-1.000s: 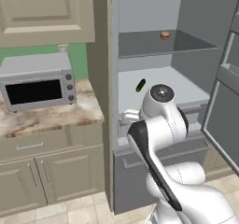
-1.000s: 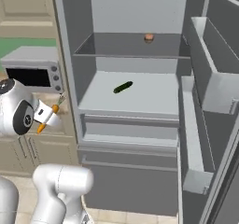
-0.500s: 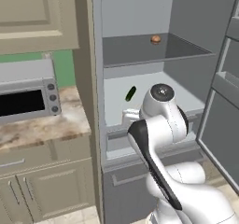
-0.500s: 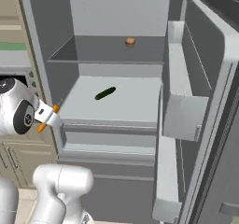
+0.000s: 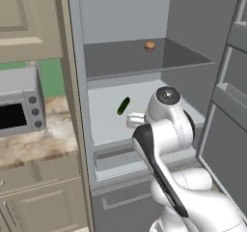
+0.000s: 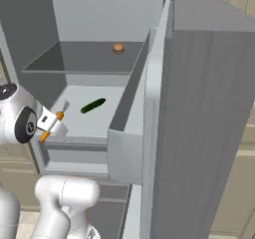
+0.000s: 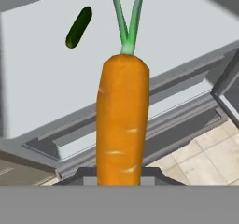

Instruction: Place the carrot in the correct fridge rack based on whether it is a fruit or vegetable. Finally, close the fridge door.

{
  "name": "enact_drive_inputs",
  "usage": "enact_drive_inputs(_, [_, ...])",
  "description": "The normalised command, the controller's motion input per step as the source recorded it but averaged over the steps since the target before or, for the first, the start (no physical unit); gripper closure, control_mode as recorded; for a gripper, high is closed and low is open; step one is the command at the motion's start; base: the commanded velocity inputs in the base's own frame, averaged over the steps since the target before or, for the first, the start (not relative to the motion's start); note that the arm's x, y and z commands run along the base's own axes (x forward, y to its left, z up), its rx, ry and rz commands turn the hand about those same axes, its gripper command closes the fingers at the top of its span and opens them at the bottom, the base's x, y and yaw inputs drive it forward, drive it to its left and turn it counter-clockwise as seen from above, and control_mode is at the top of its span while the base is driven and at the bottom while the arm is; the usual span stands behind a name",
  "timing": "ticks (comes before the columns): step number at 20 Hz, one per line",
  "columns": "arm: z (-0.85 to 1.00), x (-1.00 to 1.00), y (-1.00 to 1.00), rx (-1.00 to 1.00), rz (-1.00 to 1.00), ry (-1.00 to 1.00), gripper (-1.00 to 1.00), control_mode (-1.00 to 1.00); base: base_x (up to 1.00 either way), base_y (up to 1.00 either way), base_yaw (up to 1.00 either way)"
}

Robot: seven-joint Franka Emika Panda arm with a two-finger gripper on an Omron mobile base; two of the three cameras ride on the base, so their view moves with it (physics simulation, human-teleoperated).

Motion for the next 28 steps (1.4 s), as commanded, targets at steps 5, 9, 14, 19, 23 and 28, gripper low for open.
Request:
enact_drive_inputs(5, [0.00, 0.11, -0.07, 0.02, 0.00, 0.00, 1.00, -1.00, 0.49, -0.13, 0.00])
enact_drive_inputs(9, [-0.10, 0.61, -0.56, 0.10, -0.05, 0.06, 1.00, -1.00, 0.00, 0.00, 0.00])
enact_drive_inputs(14, [-0.34, 0.71, -0.55, 0.09, -0.04, 0.04, 1.00, -1.00, 0.00, 0.00, 0.00])
enact_drive_inputs(19, [-0.52, 0.64, -0.26, 0.00, 0.00, 0.00, 1.00, -1.00, 0.00, 0.00, 0.00])
enact_drive_inputs(23, [-0.56, 0.71, -0.11, 0.00, 0.00, 0.00, 1.00, -1.00, 0.00, 0.00, 0.00])
enact_drive_inputs(28, [-0.27, 0.55, -0.10, 0.00, 0.00, 0.00, 1.00, -1.00, 0.00, 0.00, 0.00])
